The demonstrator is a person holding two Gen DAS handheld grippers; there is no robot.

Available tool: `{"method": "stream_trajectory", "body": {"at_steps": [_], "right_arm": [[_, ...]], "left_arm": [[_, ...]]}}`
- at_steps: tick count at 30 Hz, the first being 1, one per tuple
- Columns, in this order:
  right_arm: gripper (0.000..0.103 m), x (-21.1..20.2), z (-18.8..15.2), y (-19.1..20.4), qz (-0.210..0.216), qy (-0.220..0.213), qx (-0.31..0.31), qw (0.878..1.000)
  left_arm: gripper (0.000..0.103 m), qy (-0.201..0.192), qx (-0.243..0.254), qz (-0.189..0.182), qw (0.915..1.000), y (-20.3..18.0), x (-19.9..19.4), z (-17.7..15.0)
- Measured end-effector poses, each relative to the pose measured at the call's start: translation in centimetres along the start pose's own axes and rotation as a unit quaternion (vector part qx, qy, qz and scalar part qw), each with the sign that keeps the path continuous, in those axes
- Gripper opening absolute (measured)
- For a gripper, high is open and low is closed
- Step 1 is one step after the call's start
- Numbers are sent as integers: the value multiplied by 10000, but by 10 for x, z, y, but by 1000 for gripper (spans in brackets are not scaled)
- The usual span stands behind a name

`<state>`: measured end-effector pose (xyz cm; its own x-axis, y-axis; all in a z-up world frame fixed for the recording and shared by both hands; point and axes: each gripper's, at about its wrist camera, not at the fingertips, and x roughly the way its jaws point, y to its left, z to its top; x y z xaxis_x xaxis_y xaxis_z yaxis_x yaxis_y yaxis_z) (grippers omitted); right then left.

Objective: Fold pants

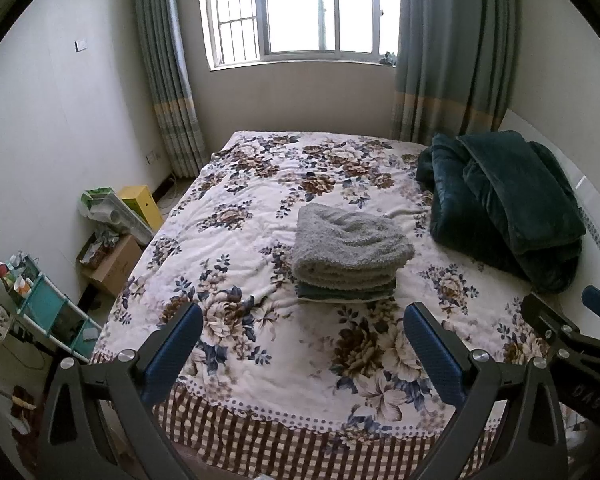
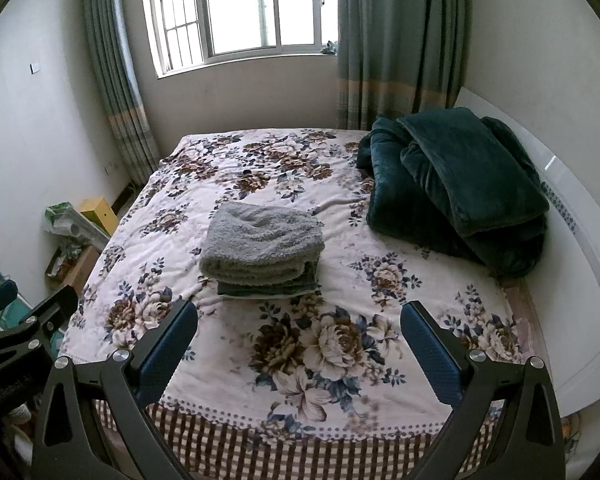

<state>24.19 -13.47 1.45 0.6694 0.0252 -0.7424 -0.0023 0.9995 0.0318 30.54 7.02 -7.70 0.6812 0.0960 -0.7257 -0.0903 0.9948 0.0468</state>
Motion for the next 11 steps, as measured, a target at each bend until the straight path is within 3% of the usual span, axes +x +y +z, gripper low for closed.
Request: {"method": "stream_trajectory", "body": {"at_steps": [11], "right_arm": [[103,1,0,1,7,-16,19,10000]], "left_arm": [[103,-75,70,-19,9999,-4,1,0]]}}
